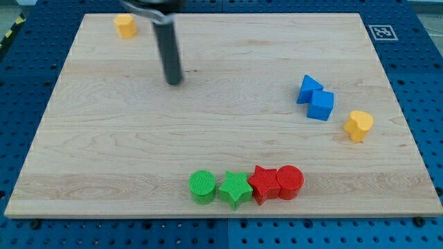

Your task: Move the yellow heart into the blue cube

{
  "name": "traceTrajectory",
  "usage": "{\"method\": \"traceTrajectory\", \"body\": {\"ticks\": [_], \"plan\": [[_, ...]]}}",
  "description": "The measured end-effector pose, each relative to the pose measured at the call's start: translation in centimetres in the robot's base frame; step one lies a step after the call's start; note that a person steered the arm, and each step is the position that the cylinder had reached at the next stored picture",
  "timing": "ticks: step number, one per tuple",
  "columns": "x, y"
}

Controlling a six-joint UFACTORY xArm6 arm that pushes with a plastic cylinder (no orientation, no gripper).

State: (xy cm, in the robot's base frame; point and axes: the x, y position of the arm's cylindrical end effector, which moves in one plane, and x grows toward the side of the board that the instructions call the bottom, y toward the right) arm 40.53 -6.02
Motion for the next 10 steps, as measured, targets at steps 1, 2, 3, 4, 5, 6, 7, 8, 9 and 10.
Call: {"method": "traceTrajectory", "body": {"ticks": [1,2,3,4,5,6,7,8,9,10], "plan": [[6.1,7.1],[11.3,15.1],[13.0,25.8],[13.2,34.9],[10.0,39.2],[10.0,36.4],[11.1,29.5],[11.9,22.8],[11.9,18.9],[12.7,23.9]]}}
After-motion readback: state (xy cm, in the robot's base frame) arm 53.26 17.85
